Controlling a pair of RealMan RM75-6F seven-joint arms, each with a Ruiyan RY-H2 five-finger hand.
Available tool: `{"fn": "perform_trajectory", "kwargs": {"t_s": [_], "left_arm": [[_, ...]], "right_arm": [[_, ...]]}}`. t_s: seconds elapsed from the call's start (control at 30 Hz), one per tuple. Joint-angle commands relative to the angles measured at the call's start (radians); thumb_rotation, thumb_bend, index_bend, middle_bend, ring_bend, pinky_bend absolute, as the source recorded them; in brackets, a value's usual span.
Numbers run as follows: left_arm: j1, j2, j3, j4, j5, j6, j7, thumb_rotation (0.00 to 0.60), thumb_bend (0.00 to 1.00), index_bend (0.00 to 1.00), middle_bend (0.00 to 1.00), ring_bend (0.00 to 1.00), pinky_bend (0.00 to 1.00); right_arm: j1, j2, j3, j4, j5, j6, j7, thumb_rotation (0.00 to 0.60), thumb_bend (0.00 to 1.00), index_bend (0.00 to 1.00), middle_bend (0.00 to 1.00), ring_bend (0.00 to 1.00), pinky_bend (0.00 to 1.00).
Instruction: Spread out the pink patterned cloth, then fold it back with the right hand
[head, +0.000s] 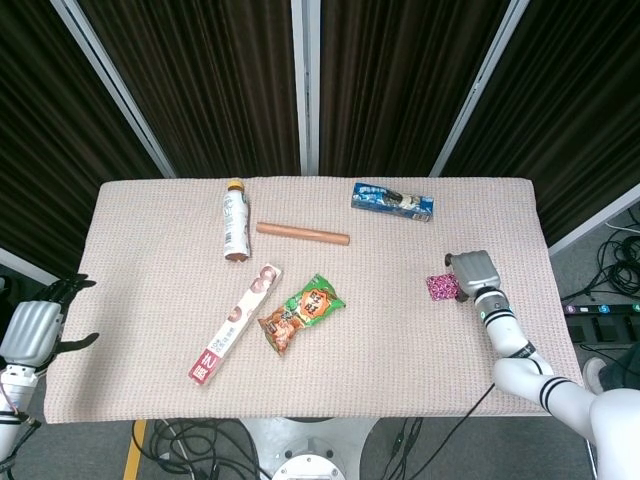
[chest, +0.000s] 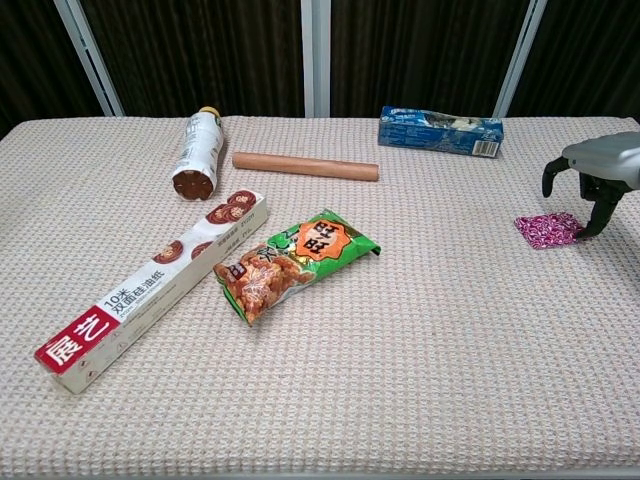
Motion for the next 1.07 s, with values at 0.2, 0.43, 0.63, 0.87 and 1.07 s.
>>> {"fn": "perform_trajectory", "kwargs": {"t_s": [0.2, 0.43, 0.63, 0.87, 1.07], "left_arm": [[-0.003, 0.010, -0.009, -0.011, -0.006, 0.002, 0.009, 0.600, 0.05, 0.29, 0.29, 0.24, 0.34], [-0.014, 0.001, -0.012, 0.016, -0.009, -0.012, 0.020, 0.600, 0.05, 0.29, 0.29, 0.24, 0.33], [-0.029, -0.001, -0.012, 0.039, 0.007, -0.019, 0.000, 0.600, 0.05, 0.29, 0.29, 0.24, 0.34], [-0.032, 0.020, 0.004, 0.007, 0.035, -0.010, -0.002, 0.600, 0.05, 0.29, 0.29, 0.24, 0.33], [-0.037, 0.037, 0.011, -0.034, 0.051, -0.007, 0.022, 0.600, 0.05, 0.29, 0.29, 0.24, 0.33]], "right_arm": [[-0.097, 0.131, 0.063, -0.239, -0.186, 0.277, 0.248, 0.366, 0.00, 0.36, 1.00, 0.94, 0.91], [-0.238, 0.184, 0.024, -0.220, -0.381, 0.622, 0.291, 0.189, 0.00, 0.22, 0.33, 0.15, 0.23], [-0.368, 0.267, -0.029, -0.352, -0.295, 0.662, 0.089, 0.169, 0.01, 0.00, 0.01, 0.00, 0.00], [-0.484, 0.342, -0.061, -0.470, -0.252, 0.728, 0.061, 0.170, 0.05, 0.00, 0.00, 0.00, 0.00], [-0.525, 0.356, -0.070, -0.498, -0.265, 0.749, 0.077, 0.169, 0.05, 0.00, 0.00, 0.00, 0.00]]}}
